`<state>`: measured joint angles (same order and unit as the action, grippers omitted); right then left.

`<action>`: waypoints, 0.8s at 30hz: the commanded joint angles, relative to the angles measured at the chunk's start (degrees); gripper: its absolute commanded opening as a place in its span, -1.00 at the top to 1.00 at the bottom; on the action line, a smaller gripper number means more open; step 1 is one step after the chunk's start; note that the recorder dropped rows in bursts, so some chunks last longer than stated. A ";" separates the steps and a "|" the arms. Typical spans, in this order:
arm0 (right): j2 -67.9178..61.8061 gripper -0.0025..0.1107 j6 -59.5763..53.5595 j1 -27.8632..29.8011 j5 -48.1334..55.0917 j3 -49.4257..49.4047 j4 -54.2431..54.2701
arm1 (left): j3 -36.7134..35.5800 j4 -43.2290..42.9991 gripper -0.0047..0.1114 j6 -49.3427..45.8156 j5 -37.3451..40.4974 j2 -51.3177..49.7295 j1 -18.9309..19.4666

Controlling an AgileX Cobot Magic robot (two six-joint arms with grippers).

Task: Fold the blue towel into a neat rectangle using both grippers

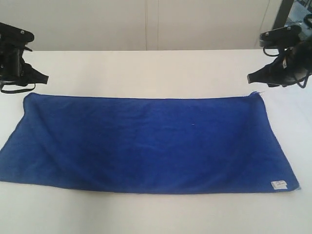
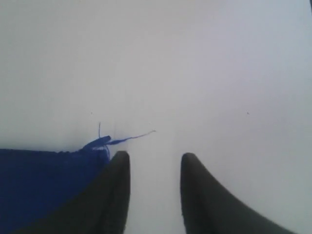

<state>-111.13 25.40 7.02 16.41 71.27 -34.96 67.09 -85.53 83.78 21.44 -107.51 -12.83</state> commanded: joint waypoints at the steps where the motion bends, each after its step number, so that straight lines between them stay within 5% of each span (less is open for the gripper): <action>1: 4.44 0.69 -0.12 0.30 6.44 -0.46 6.20 | 0.24 16.62 0.33 -16.00 0.06 3.79 0.16; 3: 6.36 0.92 -2.80 0.30 7.74 -1.75 8.38 | 0.24 24.65 0.51 -24.95 2.36 5.31 0.16; 8: 9.26 0.96 -11.34 -0.27 12.42 -6.37 18.61 | 0.12 43.61 0.92 -42.61 8.65 7.44 0.16; 13: 13.39 0.96 -12.79 -4.25 16.23 -14.55 23.22 | -7.45 62.67 0.92 -57.03 8.83 11.37 0.16; 19: 22.97 0.96 -12.57 -7.53 17.90 -26.75 23.62 | -23.53 63.53 0.92 -57.85 0.66 22.59 0.16; 24: 21.62 0.96 -12.57 -7.53 11.62 -31.81 26.42 | -28.43 63.16 0.92 -57.85 -10.28 22.57 0.16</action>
<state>-88.89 13.01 -0.45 29.85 40.54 -8.87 39.50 -22.09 26.06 14.16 -85.48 -12.78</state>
